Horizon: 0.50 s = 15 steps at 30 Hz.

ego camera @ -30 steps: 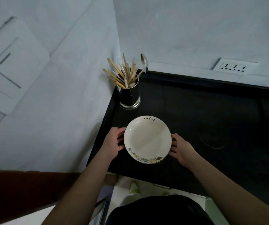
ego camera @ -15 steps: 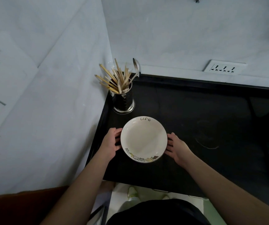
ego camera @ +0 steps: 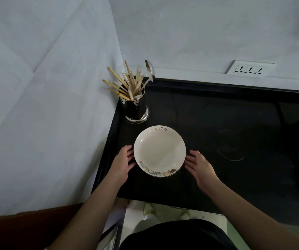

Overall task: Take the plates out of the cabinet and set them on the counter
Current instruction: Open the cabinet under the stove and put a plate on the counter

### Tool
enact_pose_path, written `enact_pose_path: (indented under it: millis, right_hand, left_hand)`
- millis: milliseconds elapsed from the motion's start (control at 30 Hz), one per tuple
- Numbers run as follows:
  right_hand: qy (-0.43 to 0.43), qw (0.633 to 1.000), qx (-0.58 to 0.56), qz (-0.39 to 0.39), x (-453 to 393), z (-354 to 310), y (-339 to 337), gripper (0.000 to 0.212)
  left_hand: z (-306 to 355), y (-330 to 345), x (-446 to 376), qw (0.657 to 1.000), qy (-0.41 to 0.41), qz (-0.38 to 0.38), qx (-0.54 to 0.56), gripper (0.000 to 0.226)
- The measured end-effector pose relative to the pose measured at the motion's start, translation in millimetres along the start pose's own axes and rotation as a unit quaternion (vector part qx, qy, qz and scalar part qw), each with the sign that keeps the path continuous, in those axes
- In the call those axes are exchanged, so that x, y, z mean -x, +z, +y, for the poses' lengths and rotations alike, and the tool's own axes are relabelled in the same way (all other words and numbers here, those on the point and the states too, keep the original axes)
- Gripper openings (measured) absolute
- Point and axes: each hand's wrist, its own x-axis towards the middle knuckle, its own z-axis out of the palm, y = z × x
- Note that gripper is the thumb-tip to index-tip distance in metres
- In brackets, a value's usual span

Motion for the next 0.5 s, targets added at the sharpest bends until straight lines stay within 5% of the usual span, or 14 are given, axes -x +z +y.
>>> enact_pose_path:
  millis: [500]
  right_hand:
    - [0.005,0.996,-0.07,-0.047,-2.7,-2.5,4.9,0.044]
  left_hand:
    - [7.4,6.6,6.6,0.999,0.01,0.015,0.042,0.043]
